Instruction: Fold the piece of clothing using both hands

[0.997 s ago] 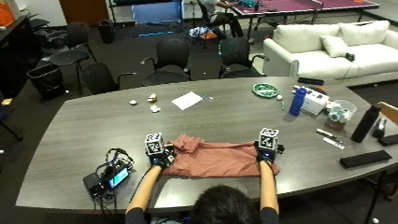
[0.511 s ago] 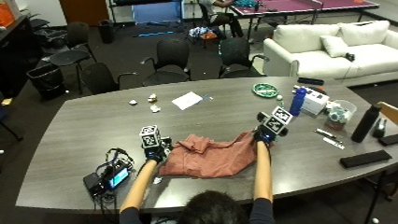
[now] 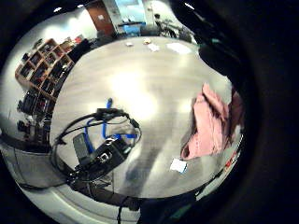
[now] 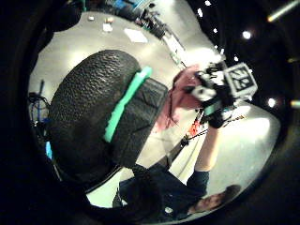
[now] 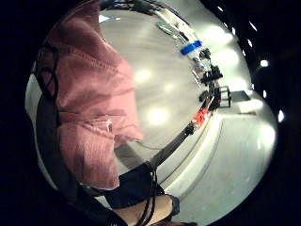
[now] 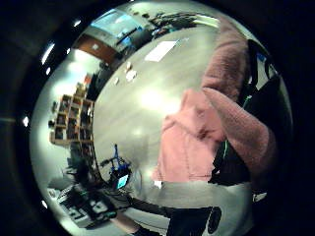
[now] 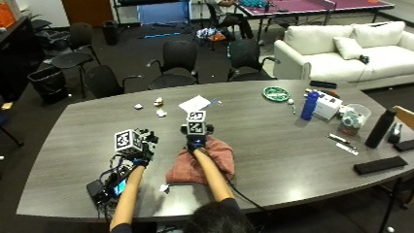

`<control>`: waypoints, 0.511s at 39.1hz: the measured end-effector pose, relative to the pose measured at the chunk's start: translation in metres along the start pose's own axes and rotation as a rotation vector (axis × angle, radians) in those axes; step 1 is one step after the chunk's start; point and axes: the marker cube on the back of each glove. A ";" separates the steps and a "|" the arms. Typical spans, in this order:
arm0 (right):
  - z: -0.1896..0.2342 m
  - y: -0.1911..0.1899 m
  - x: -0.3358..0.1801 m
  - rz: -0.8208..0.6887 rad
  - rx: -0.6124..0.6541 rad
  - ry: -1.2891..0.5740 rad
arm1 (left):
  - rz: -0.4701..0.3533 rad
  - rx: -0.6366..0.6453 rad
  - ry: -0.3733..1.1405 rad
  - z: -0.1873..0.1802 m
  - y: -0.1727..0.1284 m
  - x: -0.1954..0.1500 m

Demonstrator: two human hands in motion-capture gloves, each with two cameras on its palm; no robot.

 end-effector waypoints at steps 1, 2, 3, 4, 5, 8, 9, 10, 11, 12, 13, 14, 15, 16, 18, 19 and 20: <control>0.007 0.009 -0.017 -0.037 -0.045 0.002 | 0.024 0.088 0.010 -0.004 -0.002 -0.006; 0.016 0.016 -0.034 -0.078 -0.091 -0.002 | 0.033 0.145 0.019 -0.010 -0.002 -0.010; 0.025 0.023 -0.051 -0.120 -0.129 -0.014 | 0.032 0.185 0.026 -0.015 -0.001 -0.015; 0.033 0.028 -0.067 -0.158 -0.155 -0.033 | 0.027 0.214 0.034 -0.021 0.001 -0.021; 0.040 0.032 -0.080 -0.192 -0.169 -0.057 | 0.021 0.235 0.042 -0.026 0.004 -0.026; 0.054 0.045 -0.109 -0.264 -0.179 -0.153 | -0.009 0.266 0.060 -0.039 0.011 -0.043; 0.054 0.048 -0.114 -0.280 -0.172 -0.185 | -0.020 0.271 0.062 -0.042 0.013 -0.048; 0.052 0.050 -0.117 -0.292 -0.152 -0.212 | -0.030 0.276 0.065 -0.044 0.014 -0.052; 0.049 0.051 -0.118 -0.304 -0.119 -0.235 | -0.040 0.282 0.070 -0.045 0.014 -0.056; 0.043 0.050 -0.117 -0.316 -0.080 -0.253 | -0.050 0.287 0.076 -0.045 0.014 -0.061; 0.037 0.050 -0.115 -0.328 -0.044 -0.268 | -0.060 0.292 0.085 -0.044 0.014 -0.064; 0.030 0.050 -0.111 -0.337 -0.015 -0.280 | -0.069 0.294 0.096 -0.043 0.014 -0.068; 0.022 0.050 -0.106 -0.341 0.008 -0.288 | -0.076 0.295 0.110 -0.041 0.013 -0.071; 0.013 0.050 -0.098 -0.337 0.028 -0.290 | -0.083 0.292 0.127 -0.038 0.012 -0.073; -0.005 0.050 -0.076 -0.297 0.052 -0.271 | -0.097 0.276 0.157 -0.030 0.010 -0.076; -0.012 0.050 -0.065 -0.270 0.057 -0.257 | -0.102 0.264 0.166 -0.026 0.010 -0.076; -0.017 0.050 -0.055 -0.251 0.064 -0.251 | -0.105 0.254 0.169 -0.023 0.009 -0.076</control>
